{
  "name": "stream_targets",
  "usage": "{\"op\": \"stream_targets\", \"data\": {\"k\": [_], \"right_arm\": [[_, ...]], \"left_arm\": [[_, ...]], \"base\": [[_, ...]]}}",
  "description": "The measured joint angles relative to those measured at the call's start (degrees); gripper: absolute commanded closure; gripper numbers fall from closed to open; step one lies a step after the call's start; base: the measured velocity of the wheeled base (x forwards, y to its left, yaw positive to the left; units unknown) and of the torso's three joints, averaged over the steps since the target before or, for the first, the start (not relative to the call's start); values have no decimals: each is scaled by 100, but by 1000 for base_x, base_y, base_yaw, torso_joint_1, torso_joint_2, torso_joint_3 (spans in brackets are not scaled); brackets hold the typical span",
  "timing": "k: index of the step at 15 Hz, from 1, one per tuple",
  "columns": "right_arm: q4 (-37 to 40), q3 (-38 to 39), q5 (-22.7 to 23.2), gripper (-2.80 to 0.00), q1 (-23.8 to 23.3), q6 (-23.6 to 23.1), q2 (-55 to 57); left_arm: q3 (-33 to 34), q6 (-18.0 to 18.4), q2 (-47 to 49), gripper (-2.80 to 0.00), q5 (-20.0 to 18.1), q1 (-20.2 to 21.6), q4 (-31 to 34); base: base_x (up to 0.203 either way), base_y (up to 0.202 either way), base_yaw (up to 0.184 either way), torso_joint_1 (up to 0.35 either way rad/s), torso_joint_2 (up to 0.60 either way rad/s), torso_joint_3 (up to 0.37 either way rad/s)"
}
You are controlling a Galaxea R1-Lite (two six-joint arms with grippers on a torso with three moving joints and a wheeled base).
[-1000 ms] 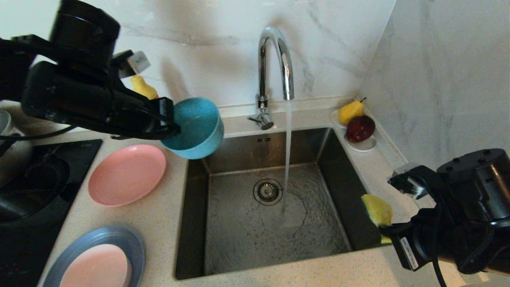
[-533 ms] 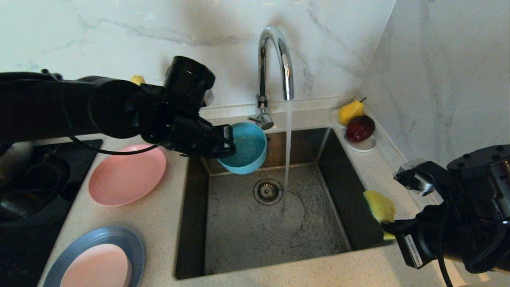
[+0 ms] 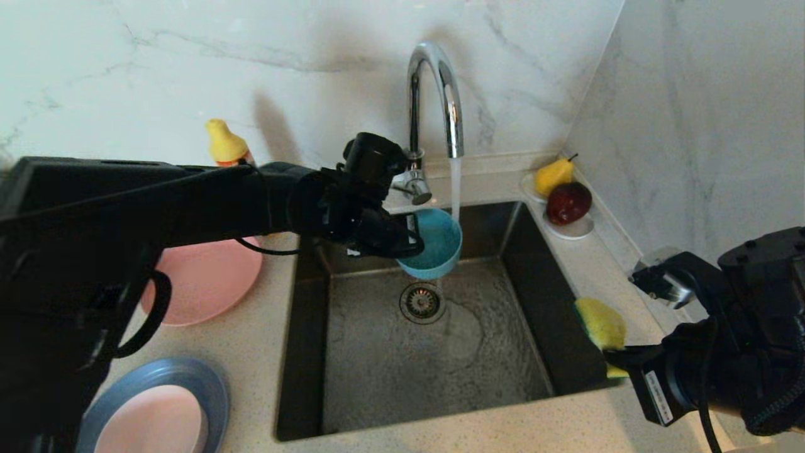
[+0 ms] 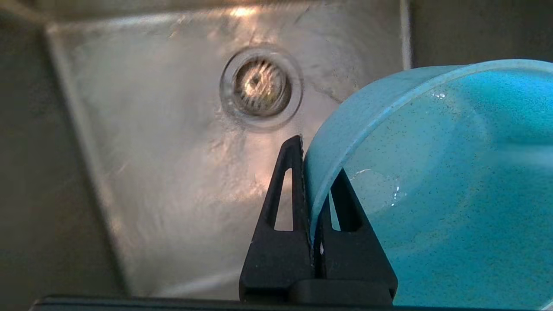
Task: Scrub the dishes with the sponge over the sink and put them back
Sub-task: Wash the bowl
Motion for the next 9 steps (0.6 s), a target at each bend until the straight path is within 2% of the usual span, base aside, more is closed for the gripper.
{"op": "stream_targets", "data": {"k": [4,9], "right_arm": [[-2,12,-50,0,4,-6,-63],[-2,1,-47,0,72,-7,-92]], "left_arm": [[-83,-7,514,0,27,-30,-476],[-86,-16,744,0,61,-77,-571]], "base": [[0,0,0,0,0,0],[0,0,0,0,0,0]]}}
